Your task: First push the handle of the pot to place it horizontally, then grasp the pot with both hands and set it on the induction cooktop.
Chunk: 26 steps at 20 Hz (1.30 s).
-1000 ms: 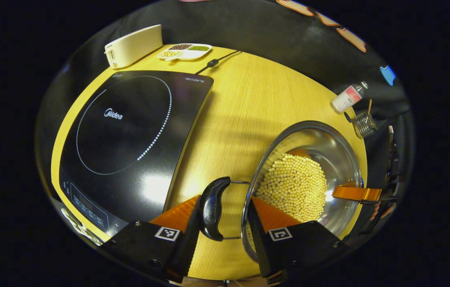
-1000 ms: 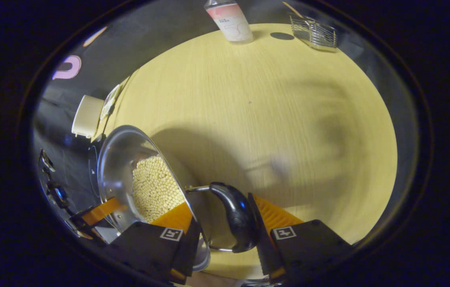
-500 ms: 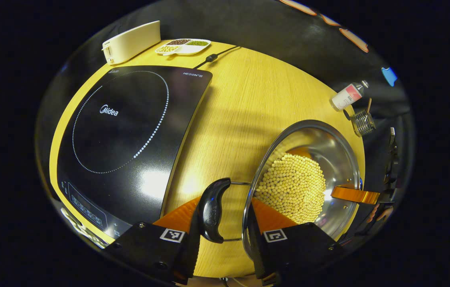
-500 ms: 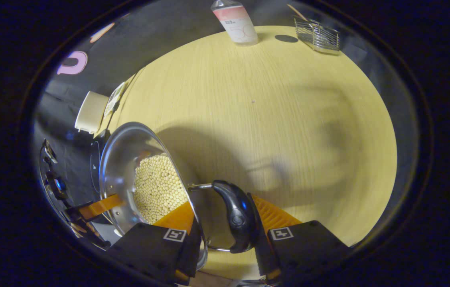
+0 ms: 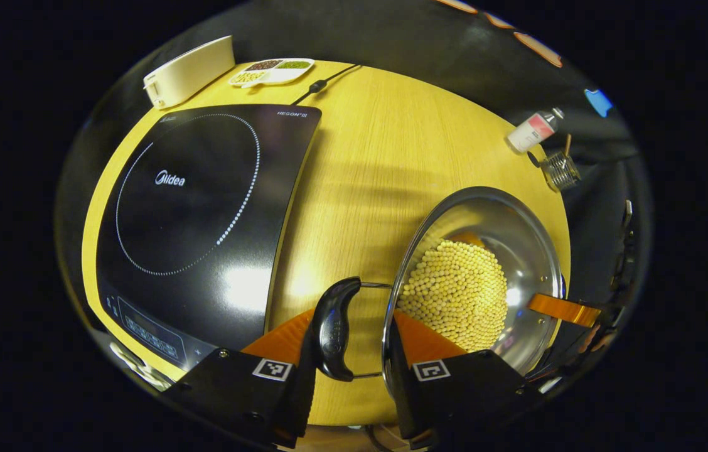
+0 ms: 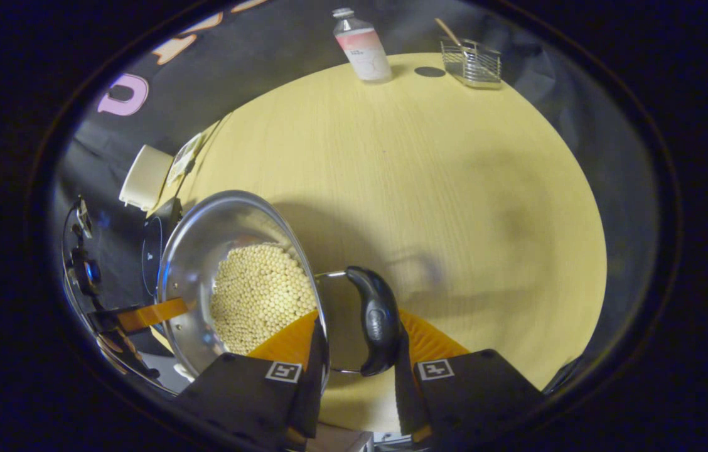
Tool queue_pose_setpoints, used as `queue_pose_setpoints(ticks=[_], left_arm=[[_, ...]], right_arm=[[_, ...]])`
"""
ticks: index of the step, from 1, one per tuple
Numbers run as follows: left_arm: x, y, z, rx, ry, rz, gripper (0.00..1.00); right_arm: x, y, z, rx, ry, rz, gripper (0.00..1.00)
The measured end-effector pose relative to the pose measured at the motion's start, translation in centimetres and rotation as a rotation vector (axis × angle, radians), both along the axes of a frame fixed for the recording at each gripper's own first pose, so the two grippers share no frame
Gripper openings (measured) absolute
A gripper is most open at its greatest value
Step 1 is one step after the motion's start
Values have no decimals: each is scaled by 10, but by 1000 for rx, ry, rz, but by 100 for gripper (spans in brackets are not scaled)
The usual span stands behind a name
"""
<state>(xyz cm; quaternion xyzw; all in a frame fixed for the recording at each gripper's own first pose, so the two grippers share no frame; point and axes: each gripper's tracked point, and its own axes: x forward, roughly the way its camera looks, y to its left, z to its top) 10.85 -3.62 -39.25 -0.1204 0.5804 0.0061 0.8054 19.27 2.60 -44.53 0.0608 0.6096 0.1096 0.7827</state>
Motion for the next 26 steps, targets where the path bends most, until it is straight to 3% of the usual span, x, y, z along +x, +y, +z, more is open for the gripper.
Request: queue_pose_setpoints(ticks=[6,11,17,23,24,26], left_arm=[[3,27,28,-34,-50,-126,55],[1,90,49,-20,-81,-183,55],[-9,187,60,16,-130,-155,55],[0,274,64,76,-206,-111,55],[1,282,66,81,-218,-106,55],[7,297,64,87,-236,-100,54]], right_arm=[[-32,24,41,-45,-60,-112,52],[-68,83,52,-37,-74,-178,52],[-95,183,55,-8,-88,-151,52],[-96,275,49,4,-119,-121,52],[-93,285,49,3,-126,-116,46],[-87,298,48,-13,-148,-107,45]])
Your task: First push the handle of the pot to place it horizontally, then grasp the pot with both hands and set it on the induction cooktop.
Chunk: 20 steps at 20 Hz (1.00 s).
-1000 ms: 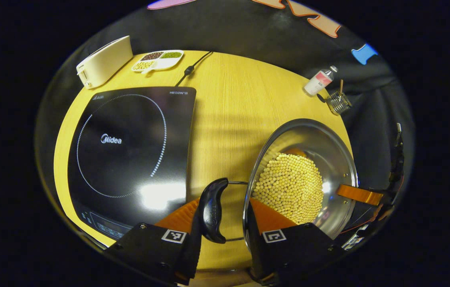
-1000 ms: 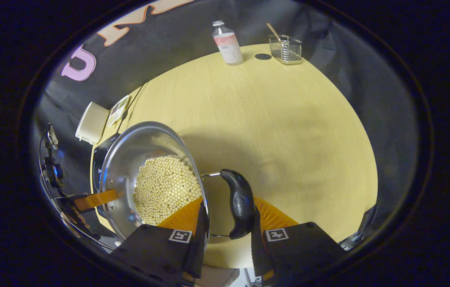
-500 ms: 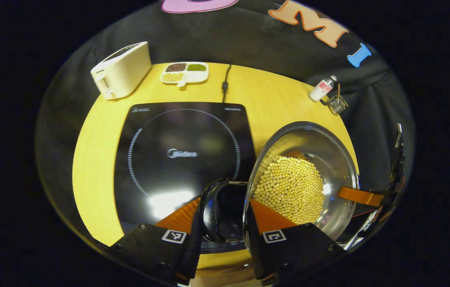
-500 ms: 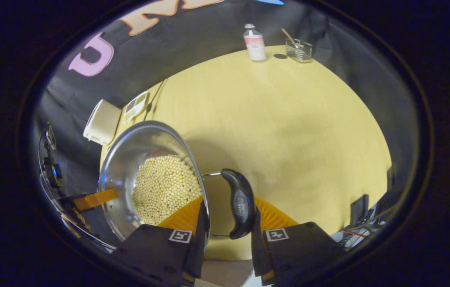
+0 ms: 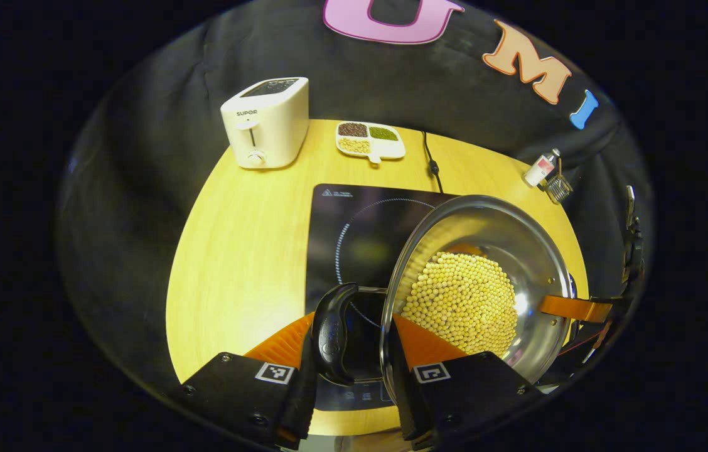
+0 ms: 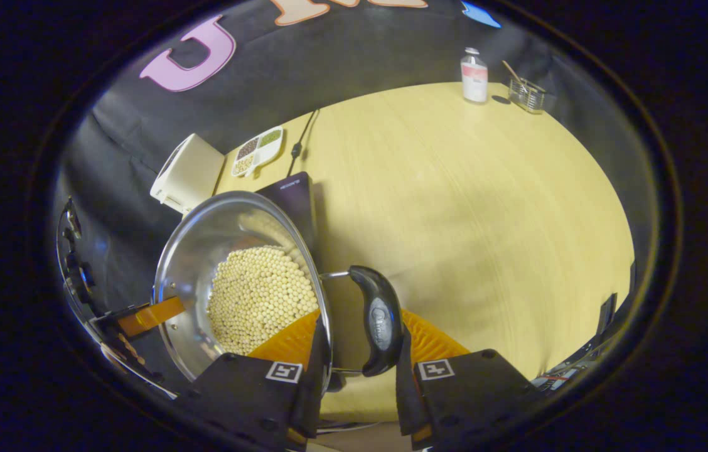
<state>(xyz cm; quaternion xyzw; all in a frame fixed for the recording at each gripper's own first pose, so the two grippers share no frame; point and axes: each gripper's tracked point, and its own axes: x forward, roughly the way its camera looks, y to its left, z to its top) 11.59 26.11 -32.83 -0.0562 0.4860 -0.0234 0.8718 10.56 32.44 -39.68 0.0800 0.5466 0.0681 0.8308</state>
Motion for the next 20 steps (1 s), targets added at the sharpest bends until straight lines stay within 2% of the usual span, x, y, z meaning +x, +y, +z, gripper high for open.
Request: queue_pose_setpoints(ticks=[10,11,20], left_arm=[[41,24,-9,18,-67,1,54],[44,24,-10,18,-75,0,55],[59,29,-17,43,-93,5,54]], right_arm=[[38,29,-7,-27,-65,-8,45],[40,30,-8,-31,-70,-7,52],[56,36,-16,-28,-81,-14,52]])
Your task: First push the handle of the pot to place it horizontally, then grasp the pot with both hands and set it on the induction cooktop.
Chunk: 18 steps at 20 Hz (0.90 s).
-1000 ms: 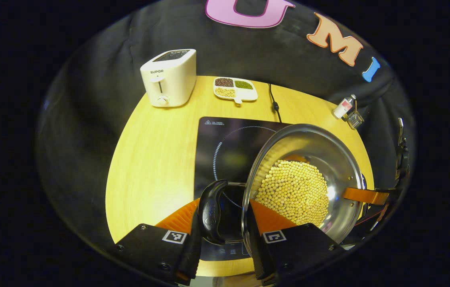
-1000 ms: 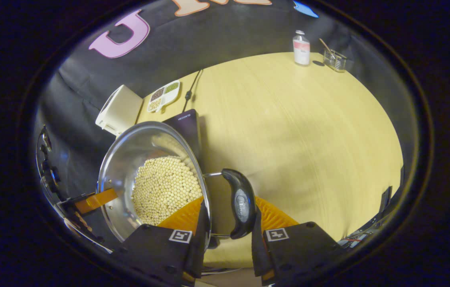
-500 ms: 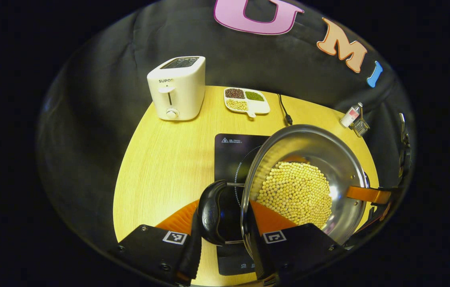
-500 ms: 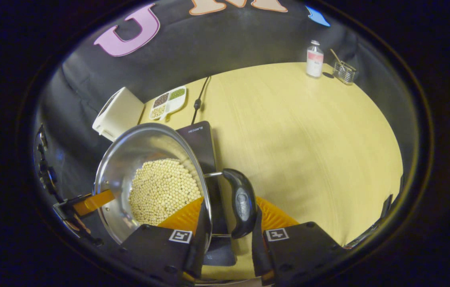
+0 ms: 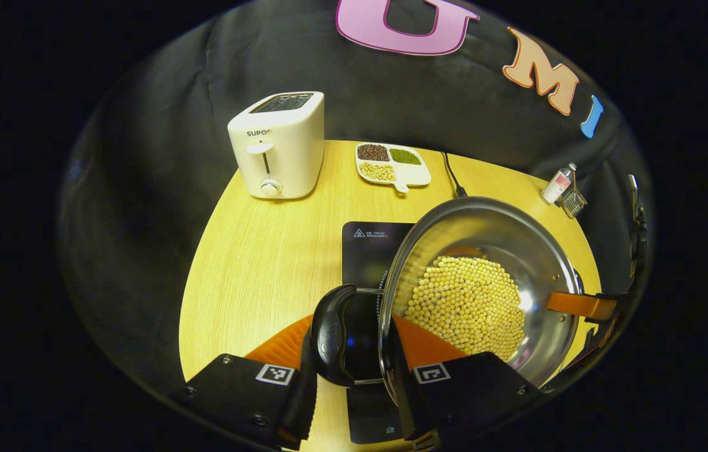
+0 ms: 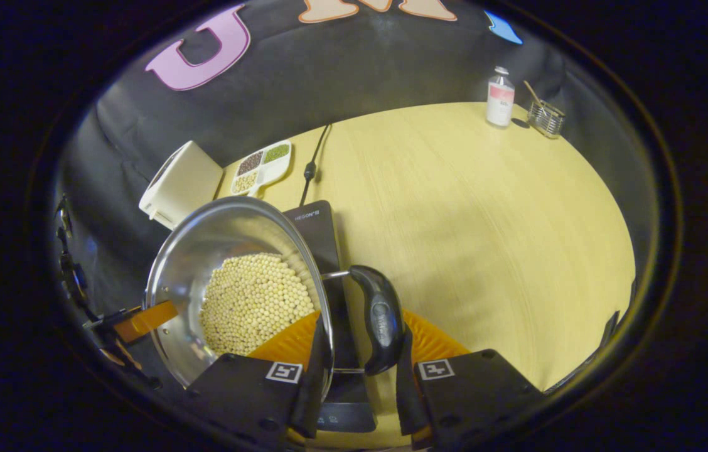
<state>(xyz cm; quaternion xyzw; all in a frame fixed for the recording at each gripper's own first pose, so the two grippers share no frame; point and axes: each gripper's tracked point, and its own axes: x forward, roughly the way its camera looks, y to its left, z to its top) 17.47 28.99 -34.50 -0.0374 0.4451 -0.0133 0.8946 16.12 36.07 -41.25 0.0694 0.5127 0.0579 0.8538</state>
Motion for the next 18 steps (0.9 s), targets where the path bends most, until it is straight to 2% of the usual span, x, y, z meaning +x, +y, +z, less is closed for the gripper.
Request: queue_pose_setpoints(ticks=[3,4,5,7,8,9,10,11,12,14,15,18], left_arm=[[2,0,-1,1,-6,8,55],[1,1,-1,-1,-5,11,55],[0,1,-2,-5,-5,17,55],[-3,1,-3,-13,-2,32,57],[-3,2,-5,-18,-2,38,58],[-4,2,-5,-22,-3,41,59],[-3,2,-5,-26,-13,48,60],[-2,4,-4,-26,-22,54,62],[-2,5,-4,-25,-34,63,61],[1,6,-2,-30,-60,91,66],[1,11,0,-16,-69,121,67],[6,24,11,3,-144,192,89]], right_arm=[[3,1,0,2,-3,6,52],[3,1,-1,2,-6,7,49],[3,1,0,1,-10,10,52],[4,1,1,3,-14,13,45],[5,2,1,6,-13,13,59],[5,2,0,3,-9,12,45],[4,2,-1,7,-4,17,45],[3,3,0,8,-1,16,50],[3,4,0,12,3,16,50],[2,7,0,35,7,9,54],[3,1,3,27,-7,4,52],[8,-6,20,32,-86,7,74]])
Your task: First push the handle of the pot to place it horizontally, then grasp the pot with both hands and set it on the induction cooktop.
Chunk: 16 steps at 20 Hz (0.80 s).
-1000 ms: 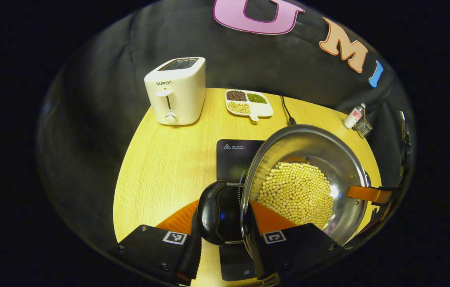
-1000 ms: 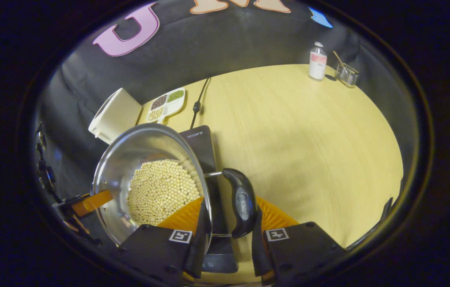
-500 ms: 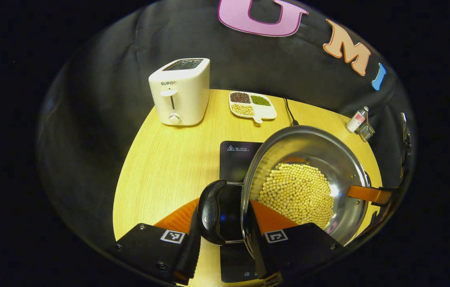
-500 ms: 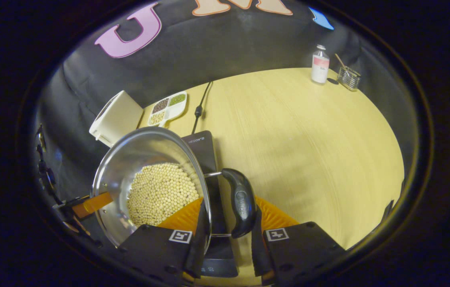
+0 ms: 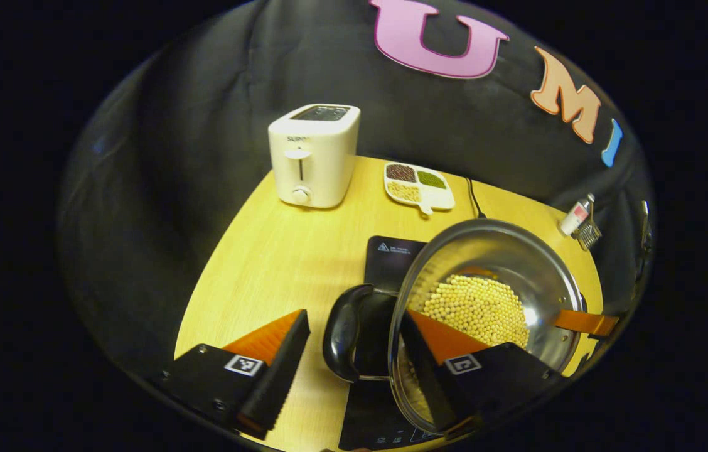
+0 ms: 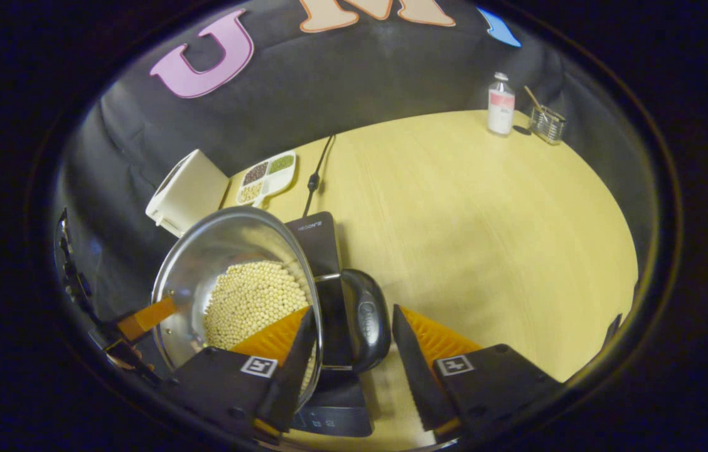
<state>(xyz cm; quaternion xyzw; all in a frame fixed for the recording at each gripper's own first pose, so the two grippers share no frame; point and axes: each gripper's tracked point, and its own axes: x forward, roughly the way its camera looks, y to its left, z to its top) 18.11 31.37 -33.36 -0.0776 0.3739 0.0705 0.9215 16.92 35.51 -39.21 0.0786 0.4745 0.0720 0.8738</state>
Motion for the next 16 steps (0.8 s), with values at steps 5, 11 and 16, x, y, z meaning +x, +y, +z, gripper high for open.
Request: queue_pose_setpoints(ticks=[5,11,16], left_arm=[[2,3,53,7,-231,114,96],[-11,-17,108,85,-356,81,96],[-27,-48,172,152,-468,73,94]], right_arm=[[19,-21,63,51,-259,-62,93],[16,-63,139,-1,-472,-86,100],[8,-94,217,-78,-659,-52,100]])
